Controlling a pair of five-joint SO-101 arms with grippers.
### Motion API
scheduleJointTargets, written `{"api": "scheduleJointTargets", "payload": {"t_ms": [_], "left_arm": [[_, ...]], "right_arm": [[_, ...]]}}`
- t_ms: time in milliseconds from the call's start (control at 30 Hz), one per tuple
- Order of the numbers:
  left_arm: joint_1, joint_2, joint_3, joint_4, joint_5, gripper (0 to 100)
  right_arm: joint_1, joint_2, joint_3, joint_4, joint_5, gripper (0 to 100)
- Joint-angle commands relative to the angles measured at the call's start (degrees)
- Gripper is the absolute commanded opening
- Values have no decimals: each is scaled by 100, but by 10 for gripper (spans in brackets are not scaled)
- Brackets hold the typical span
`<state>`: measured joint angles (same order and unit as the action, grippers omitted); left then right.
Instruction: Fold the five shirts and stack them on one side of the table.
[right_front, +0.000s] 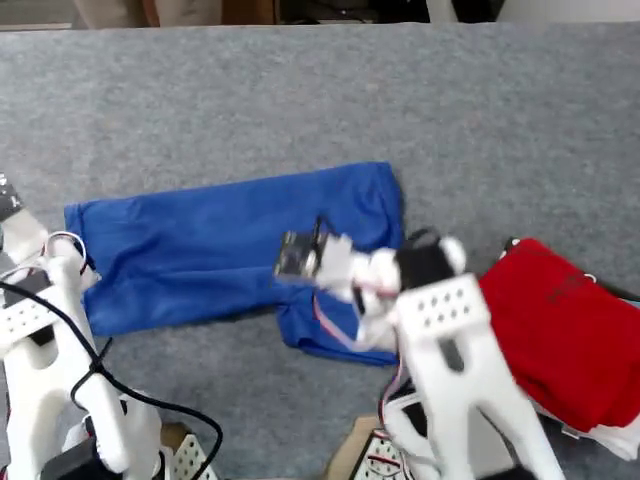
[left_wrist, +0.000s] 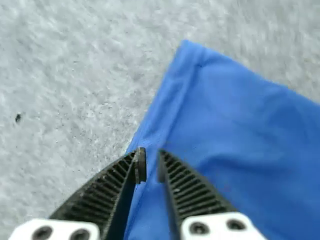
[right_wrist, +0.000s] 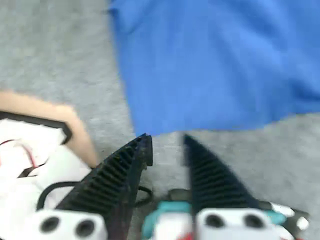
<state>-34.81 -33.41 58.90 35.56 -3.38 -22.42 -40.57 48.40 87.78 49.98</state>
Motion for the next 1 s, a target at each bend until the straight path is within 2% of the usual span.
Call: {"api": "scheduleJointTargets", "payload": {"t_ms": [0, 200, 500, 800, 967], "left_arm": [[-176, -57, 26, -352, 141, 116], [-387, 145, -79, -352, 141, 117], [-352, 224, -88, -360, 141, 117], [-316, 224, -53, -360, 141, 117], [-316, 224, -44, -360, 141, 117]], "right_arm": [[-699, -646, 857, -97, -18, 228], [-1411, -532, 1358, -949, -308, 231], [-1420, 1112, 1578, -2497, -325, 234], [-1420, 2062, 1560, -3103, -299, 231], [-1420, 2431, 1349, -3103, -290, 231]]}}
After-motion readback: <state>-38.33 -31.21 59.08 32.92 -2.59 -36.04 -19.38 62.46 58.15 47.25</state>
